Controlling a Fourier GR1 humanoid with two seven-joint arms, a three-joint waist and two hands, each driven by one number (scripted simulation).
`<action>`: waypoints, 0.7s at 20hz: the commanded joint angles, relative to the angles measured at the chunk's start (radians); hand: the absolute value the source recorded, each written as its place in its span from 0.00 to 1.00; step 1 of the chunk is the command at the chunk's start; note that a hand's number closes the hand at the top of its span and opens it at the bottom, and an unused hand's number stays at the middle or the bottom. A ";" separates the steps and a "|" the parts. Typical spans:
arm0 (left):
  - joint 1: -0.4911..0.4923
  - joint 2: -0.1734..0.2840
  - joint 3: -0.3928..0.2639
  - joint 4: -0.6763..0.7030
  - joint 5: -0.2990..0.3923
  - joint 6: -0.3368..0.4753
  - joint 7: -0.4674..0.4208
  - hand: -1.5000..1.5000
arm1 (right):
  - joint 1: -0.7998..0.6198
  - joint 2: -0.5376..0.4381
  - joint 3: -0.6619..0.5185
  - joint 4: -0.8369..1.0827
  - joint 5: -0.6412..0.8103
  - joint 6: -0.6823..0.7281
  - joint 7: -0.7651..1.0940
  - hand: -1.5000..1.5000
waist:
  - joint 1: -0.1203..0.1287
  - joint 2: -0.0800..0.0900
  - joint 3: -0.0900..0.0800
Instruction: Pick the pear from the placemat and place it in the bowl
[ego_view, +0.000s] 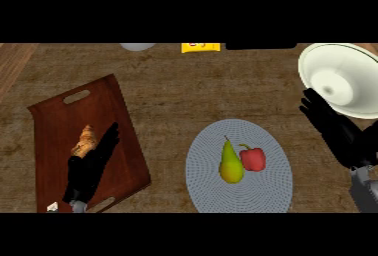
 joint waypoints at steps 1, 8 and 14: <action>-0.043 0.014 0.043 -0.039 -0.022 0.030 0.002 0.50 | -0.011 0.065 0.019 -0.060 -0.043 0.058 -0.033 0.00 | 0.004 0.010 -0.031; -0.193 0.067 0.251 -0.091 0.048 0.064 -0.086 0.50 | -0.238 0.176 0.218 -0.191 0.329 -0.169 -0.086 0.00 | 0.033 -0.014 -0.041; -0.200 0.094 0.351 -0.026 0.108 0.014 -0.142 0.50 | -0.082 0.393 0.506 -0.300 0.652 -0.461 -0.165 0.00 | -0.010 0.006 -0.034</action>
